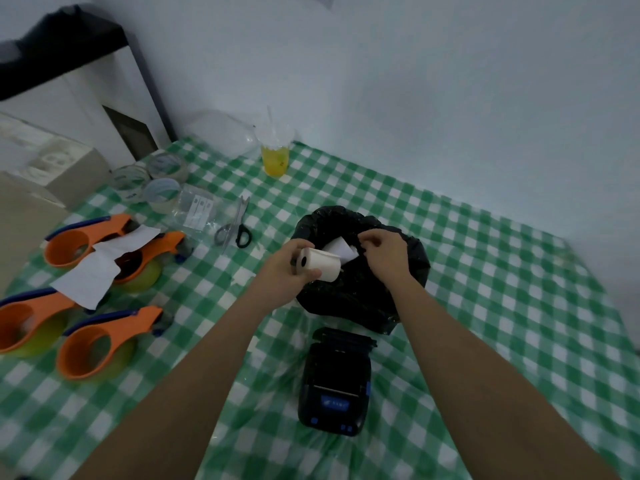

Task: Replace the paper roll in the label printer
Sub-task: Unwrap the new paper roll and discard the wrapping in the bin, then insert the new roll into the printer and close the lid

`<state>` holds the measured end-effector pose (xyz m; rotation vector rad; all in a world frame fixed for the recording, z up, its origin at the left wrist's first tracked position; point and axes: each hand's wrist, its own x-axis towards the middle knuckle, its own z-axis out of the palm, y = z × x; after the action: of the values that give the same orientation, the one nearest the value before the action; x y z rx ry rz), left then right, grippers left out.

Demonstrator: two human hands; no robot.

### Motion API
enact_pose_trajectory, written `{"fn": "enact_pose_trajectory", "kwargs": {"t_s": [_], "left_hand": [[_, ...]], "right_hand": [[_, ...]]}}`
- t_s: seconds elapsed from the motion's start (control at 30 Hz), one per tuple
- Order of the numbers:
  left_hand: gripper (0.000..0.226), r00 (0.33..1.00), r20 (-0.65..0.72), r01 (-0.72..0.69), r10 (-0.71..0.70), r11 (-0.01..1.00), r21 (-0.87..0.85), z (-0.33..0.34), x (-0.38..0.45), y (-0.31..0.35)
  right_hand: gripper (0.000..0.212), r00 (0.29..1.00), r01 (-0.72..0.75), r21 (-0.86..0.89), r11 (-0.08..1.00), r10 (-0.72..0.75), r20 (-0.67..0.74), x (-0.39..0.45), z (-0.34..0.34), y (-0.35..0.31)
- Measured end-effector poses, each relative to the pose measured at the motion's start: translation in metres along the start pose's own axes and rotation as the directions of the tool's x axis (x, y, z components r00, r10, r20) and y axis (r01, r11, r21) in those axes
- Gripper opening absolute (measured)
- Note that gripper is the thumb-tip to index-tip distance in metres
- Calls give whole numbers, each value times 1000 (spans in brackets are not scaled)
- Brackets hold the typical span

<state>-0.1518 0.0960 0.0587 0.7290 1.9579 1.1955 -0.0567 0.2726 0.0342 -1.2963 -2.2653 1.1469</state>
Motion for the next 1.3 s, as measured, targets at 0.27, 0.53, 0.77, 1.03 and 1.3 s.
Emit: {"fn": "enact_pose_trajectory", "kwargs": {"t_s": [0.27,0.53,0.77,1.03,1.3], "left_hand": [[35,993,75,-95,94,995,9,9,-37,16],[40,970,211,-126,122,992,2,24,-94,32],[56,956,174,-256,235,961,106,48,-125,24],[58,969,157,-205,191,975,81,44,-132,15],[61,896,442,-76,48,996,44,23,-135,15]], "right_hand": [[21,987,100,260,960,-128,93,-91,-32,-20],[30,964,127,317,940,-193,184,-177,-51,0],[12,987,-161,652,741,110,118,-217,-43,11],[37,972,-15,487,873,-101,210,-237,-52,18],[29,687,699,-315,642,-725,48,-228,-50,33]]}}
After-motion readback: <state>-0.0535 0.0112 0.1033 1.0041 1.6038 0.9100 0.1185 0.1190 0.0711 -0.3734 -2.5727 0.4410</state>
